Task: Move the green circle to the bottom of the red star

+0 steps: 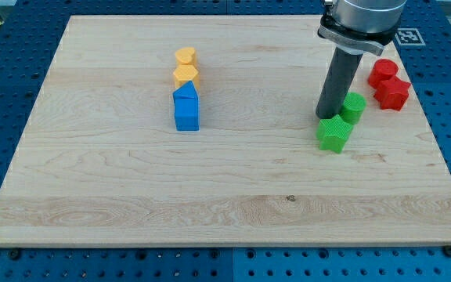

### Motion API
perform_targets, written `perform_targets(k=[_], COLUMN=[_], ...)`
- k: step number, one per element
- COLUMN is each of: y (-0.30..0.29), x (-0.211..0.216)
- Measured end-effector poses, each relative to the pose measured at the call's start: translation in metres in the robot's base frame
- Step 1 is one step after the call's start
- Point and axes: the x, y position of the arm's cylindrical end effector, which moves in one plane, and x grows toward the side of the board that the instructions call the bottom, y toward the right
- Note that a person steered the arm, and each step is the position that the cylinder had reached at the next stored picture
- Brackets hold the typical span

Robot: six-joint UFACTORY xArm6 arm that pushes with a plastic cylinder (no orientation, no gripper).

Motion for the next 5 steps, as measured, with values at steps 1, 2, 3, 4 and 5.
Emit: perform_targets(k=[1, 2, 3, 4, 5], y=[0.000, -0.003, -0.003, -0.003, -0.003], x=[0.000, -0.011, -0.011, -0.011, -0.013])
